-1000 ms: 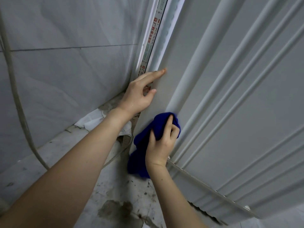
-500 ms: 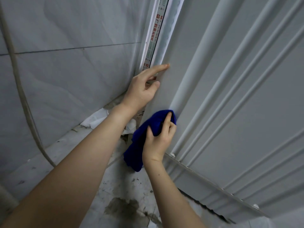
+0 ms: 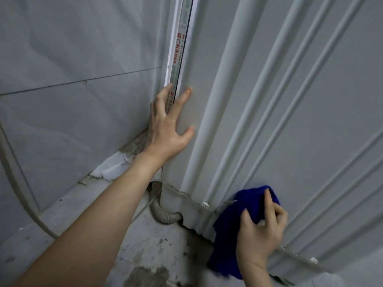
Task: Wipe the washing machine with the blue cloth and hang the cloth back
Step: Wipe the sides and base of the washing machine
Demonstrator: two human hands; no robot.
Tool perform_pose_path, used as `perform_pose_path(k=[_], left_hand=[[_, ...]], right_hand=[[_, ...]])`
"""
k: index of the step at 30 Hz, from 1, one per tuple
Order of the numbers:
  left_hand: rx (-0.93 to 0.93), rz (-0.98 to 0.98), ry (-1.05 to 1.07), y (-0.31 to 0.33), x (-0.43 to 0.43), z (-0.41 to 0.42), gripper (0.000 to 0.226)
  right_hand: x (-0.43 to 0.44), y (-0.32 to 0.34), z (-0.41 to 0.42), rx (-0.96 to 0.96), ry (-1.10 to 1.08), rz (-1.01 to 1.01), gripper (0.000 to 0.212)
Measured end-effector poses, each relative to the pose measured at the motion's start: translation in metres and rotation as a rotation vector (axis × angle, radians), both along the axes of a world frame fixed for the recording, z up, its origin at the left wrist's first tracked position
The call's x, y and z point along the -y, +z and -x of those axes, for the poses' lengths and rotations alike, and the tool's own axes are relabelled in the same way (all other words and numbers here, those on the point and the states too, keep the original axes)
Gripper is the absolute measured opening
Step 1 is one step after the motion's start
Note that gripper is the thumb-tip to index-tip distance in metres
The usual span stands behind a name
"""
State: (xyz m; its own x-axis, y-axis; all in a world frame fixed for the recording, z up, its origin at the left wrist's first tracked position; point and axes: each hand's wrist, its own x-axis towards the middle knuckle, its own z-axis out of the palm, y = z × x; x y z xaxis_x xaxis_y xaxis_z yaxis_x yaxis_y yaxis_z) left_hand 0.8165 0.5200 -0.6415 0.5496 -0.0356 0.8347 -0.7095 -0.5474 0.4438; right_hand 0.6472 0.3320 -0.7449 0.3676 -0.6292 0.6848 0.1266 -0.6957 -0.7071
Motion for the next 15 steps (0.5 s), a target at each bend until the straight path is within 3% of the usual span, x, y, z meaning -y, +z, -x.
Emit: perform_pose_path(k=[3, 7, 15], left_hand=[[0.223, -0.140, 0.045, 0.007, 0.013, 0.000, 0.079], [0.287, -0.131, 0.033, 0.012, 0.040, 0.009, 0.071], [0.257, -0.172, 0.067, -0.005, 0.062, 0.032, 0.062]], right_hand=[[0.019, 0.050, -0.004, 0.135, -0.055, 0.041, 0.067], [0.046, 0.094, -0.005, 0.254, -0.063, 0.085, 0.067], [0.045, 0.008, 0.022, 0.116, -0.115, -0.378, 0.090]])
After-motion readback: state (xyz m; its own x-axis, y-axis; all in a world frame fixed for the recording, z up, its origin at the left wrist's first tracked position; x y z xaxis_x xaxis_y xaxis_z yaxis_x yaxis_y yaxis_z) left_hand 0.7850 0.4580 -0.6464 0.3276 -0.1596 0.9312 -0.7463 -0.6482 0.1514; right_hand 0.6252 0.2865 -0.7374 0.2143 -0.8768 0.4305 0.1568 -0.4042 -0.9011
